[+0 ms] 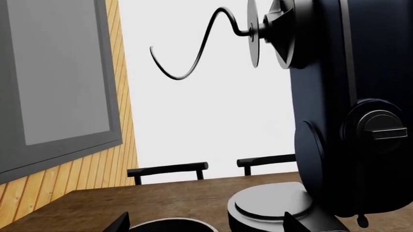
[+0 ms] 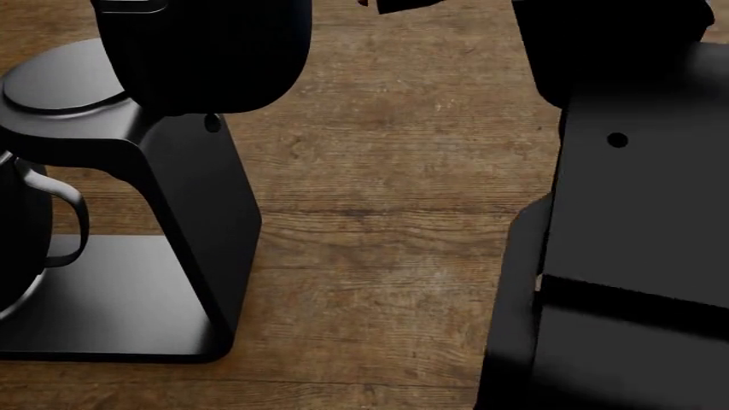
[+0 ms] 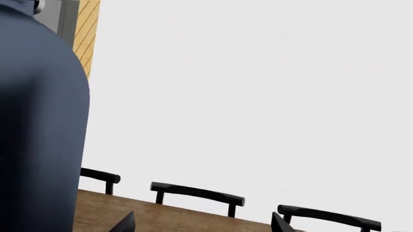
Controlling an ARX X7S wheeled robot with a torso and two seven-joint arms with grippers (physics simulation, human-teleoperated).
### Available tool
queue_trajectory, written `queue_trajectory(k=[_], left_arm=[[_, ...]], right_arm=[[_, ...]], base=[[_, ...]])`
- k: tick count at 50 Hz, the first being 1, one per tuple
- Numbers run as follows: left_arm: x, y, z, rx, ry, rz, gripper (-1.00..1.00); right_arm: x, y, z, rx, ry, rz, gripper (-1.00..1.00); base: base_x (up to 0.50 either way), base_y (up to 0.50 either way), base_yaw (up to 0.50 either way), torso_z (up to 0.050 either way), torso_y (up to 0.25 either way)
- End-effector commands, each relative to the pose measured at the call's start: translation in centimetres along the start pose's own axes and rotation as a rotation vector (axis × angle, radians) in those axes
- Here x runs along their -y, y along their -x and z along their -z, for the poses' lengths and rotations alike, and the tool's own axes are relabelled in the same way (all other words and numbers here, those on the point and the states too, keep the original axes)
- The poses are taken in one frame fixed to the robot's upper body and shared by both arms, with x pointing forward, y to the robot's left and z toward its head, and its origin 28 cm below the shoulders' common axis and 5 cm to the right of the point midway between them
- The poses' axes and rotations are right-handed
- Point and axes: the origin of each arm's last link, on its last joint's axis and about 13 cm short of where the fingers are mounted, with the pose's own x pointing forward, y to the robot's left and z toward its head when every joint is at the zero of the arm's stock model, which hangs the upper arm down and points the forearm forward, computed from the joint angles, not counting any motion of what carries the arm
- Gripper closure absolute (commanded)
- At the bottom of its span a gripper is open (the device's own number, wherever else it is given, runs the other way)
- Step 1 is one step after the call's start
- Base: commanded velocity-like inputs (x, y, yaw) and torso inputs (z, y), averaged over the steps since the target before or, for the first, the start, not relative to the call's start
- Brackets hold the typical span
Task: Close the stand mixer head.
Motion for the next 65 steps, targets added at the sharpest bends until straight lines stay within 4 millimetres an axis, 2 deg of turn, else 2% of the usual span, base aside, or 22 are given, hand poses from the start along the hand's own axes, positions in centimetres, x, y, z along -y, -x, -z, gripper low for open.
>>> queue_trajectory(k=[1, 7, 15, 21, 34, 40, 44, 47, 51, 53, 61, 65], left_arm=[[0.0, 0.0, -0.2, 0.005, 0.052, 0.039, -1.00], [0.0, 0.0, -0.1, 0.001, 0.052, 0.039, -1.00], [-0.2, 0.1, 0.0, 0.000, 0.049, 0.036, -1.00], [-0.2, 0.0, -0.1, 0.001, 0.050, 0.036, -1.00], [-0.5, 0.0, -0.2, 0.006, 0.060, 0.030, -1.00], [-0.8, -0.1, -0.2, 0.009, 0.061, 0.015, -1.00], [-1.0, 0.0, -0.5, 0.018, 0.066, 0.008, -1.00], [-1.3, 0.1, -0.7, 0.024, 0.072, -0.002, -1.00], [-1.5, 0.2, -0.8, 0.029, 0.080, -0.008, -1.00], [-1.5, 0.2, -0.8, 0.031, 0.083, -0.006, -1.00], [-1.8, 0.6, -1.3, 0.042, 0.090, -0.010, -1.00], [-1.8, 0.7, -1.4, 0.044, 0.089, -0.010, -1.00]], right_arm=[[-1.3, -1.8, 0.3, -0.057, -0.061, -0.115, -1.00], [-2.7, -2.7, 3.0, -0.141, -0.110, -0.161, -1.00], [-4.5, -5.1, 3.4, -0.183, -0.143, -0.265, -1.00], [-6.7, -6.5, 2.4, -0.188, -0.150, -0.379, -1.00], [-11.3, -7.9, 0.6, -0.164, -0.126, -0.551, -1.00], [-13.9, -7.6, -1.9, -0.142, -0.177, -0.677, -1.00], [-15.7, -7.4, -1.9, -0.169, -0.158, -0.738, -1.00], [-17.3, -7.1, -0.8, -0.222, -0.109, -0.797, -1.00], [-18.4, -6.4, 0.0, -0.251, -0.091, -0.837, -1.00], [-18.6, -6.2, 0.2, -0.259, -0.097, -0.845, -1.00], [-19.3, -5.0, 3.9, -0.387, -0.119, -0.862, -1.00], [-19.4, -5.0, 4.7, -0.407, -0.135, -0.847, -1.00]], base=[[0.00, 0.00, 0.00, 0.000, 0.000], [0.00, 0.00, 0.00, 0.000, 0.000], [0.00, 0.00, 0.00, 0.000, 0.000], [0.00, 0.00, 0.00, 0.000, 0.000], [0.01, 0.00, 0.01, 0.000, 0.000], [0.00, 0.01, 0.01, 0.000, 0.000], [0.00, 0.01, 0.01, 0.000, 0.000], [0.00, 0.01, 0.01, 0.000, 0.000], [0.00, 0.00, 0.00, 0.000, 0.000], [0.00, 0.00, 0.00, 0.000, 0.000], [0.00, 0.00, 0.01, -0.002, 0.000], [0.01, 0.01, 0.01, -0.003, 0.000]])
